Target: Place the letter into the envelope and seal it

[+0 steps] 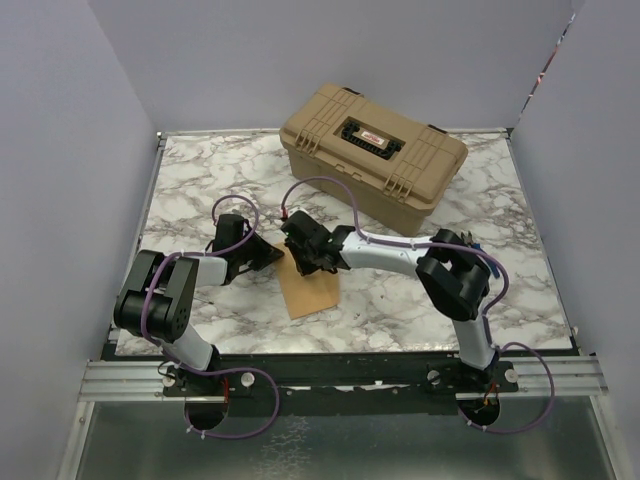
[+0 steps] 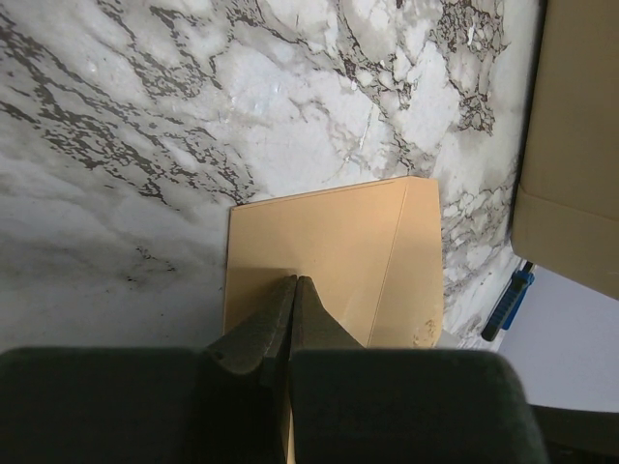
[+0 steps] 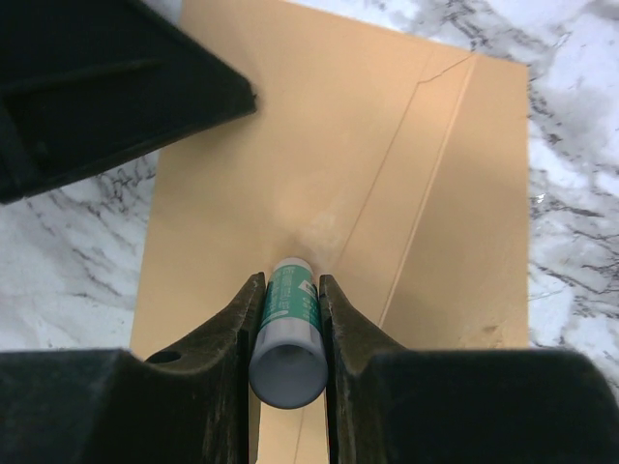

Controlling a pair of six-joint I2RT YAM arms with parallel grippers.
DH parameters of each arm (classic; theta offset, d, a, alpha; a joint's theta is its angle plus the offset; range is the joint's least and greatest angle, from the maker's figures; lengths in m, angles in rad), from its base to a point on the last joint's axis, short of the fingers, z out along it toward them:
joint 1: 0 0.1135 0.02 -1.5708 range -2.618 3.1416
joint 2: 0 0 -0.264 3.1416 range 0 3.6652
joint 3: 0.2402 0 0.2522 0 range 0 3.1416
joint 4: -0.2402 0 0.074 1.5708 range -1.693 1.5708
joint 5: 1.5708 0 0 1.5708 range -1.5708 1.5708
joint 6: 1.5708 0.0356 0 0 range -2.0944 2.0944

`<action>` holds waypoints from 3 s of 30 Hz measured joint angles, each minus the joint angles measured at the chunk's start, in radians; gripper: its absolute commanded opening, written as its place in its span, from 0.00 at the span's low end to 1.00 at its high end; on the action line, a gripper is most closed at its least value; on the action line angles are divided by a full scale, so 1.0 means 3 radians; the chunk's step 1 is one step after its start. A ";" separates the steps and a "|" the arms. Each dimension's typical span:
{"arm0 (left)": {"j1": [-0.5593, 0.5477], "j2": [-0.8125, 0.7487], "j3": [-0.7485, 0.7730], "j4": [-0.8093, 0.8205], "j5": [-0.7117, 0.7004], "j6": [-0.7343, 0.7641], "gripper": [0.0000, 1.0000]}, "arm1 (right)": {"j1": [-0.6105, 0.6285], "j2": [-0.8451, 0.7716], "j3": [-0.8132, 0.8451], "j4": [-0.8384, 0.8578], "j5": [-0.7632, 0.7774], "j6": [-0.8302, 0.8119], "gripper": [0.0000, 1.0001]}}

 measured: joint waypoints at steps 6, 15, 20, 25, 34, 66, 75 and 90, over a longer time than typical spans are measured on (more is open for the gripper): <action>0.0000 0.0010 0.0011 -0.0014 0.0010 0.0004 0.00 | -0.0084 0.0005 0.0015 0.0006 0.0038 -0.0011 0.00; 0.0001 0.0034 0.0072 -0.0031 0.0041 0.0055 0.00 | -0.0132 -0.0404 -0.0167 0.0156 -0.0371 -0.0086 0.00; -0.0001 0.0028 0.0131 -0.0131 0.0046 0.0102 0.00 | -0.0170 -0.1155 -0.0397 0.0467 -0.0637 0.0116 0.00; -0.0001 -0.0064 0.0165 -0.0348 0.0109 0.0145 0.13 | -0.0228 -0.1659 -0.0741 0.0683 -0.0683 0.0456 0.00; -0.0008 -0.0613 0.0356 -0.0632 0.0520 0.0229 0.58 | -0.0352 -0.2265 -0.1626 0.0360 -0.0402 0.1382 0.01; -0.0008 -0.1320 0.0111 -0.1195 0.0473 0.0392 0.99 | -0.2193 -0.2233 -0.3101 0.1815 -0.1495 0.2724 0.15; -0.0008 -0.1325 0.0111 -0.1209 0.0468 0.0388 0.99 | -0.2214 -0.1789 -0.2878 0.1982 -0.1589 0.2644 0.27; -0.0008 -0.1364 0.0107 -0.1212 0.0389 0.0387 0.99 | -0.2214 -0.1656 -0.2878 0.1946 -0.1548 0.2619 0.40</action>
